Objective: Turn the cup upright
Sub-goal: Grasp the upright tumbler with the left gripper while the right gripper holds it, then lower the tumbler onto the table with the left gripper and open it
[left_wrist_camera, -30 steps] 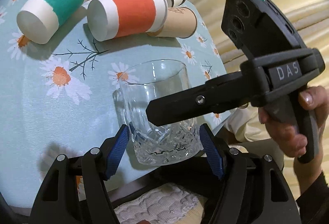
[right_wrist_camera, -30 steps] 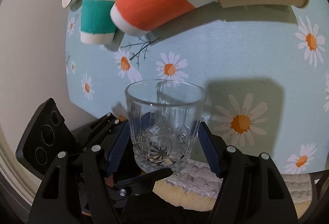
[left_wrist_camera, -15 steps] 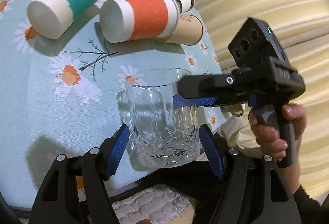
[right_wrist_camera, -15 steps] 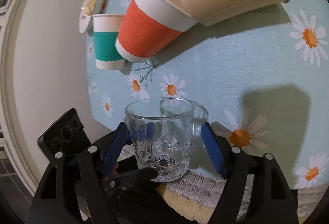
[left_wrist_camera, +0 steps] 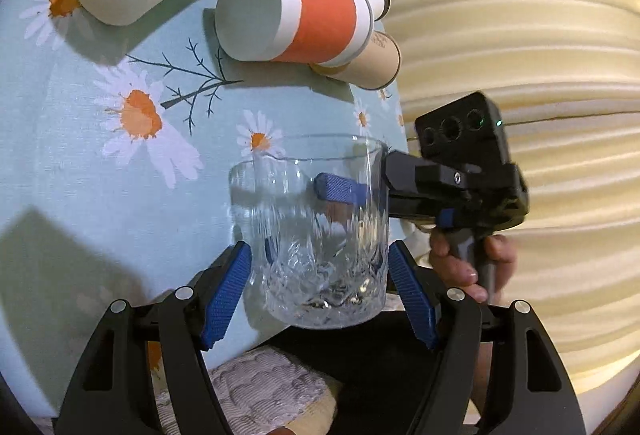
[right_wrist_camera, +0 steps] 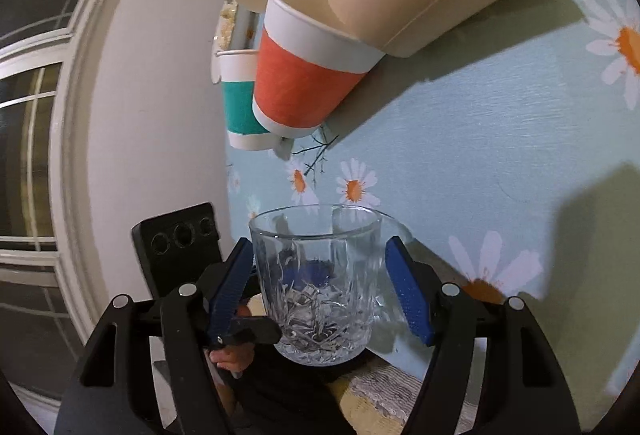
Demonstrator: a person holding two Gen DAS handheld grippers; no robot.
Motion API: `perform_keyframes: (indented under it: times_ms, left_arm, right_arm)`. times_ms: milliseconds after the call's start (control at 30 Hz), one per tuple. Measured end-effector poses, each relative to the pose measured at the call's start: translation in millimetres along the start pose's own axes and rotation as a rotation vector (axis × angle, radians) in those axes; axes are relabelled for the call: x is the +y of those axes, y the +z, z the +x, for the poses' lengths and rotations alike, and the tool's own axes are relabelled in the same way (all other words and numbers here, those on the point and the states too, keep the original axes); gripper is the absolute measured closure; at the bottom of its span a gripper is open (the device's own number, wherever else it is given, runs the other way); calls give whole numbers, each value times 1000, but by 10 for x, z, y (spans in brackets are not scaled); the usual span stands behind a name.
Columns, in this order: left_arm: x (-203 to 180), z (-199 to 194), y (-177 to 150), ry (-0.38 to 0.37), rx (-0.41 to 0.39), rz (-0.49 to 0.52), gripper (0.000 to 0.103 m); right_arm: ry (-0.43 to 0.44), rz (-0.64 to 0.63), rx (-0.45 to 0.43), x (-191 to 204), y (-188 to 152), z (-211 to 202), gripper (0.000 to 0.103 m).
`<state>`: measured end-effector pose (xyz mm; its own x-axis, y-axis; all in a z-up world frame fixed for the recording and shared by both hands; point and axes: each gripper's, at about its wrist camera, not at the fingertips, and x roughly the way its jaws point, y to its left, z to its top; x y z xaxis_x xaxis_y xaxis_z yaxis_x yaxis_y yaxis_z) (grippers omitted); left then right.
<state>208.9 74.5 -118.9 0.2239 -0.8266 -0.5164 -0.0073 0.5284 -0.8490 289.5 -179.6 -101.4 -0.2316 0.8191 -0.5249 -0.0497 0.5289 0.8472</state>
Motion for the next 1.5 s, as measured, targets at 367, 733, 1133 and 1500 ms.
perform_keyframes:
  times_ms: [367,733,1133,1500]
  left_arm:
    - [-37,23,45,-18,25,36,38]
    - [-386,-87,-7,80,-27,288,38]
    - [-623,-125,-114,176,-105,663,38]
    - [-603,-50,-389,307,-191,1001,38]
  right_arm:
    - [31,-81,31,18,41,176,35]
    - [35,-334,-29,310,-94,-1,35]
    - [-91,-715,-117,673,-397,-129,35]
    - [-232,-954,-163,726,-690,-59,35]
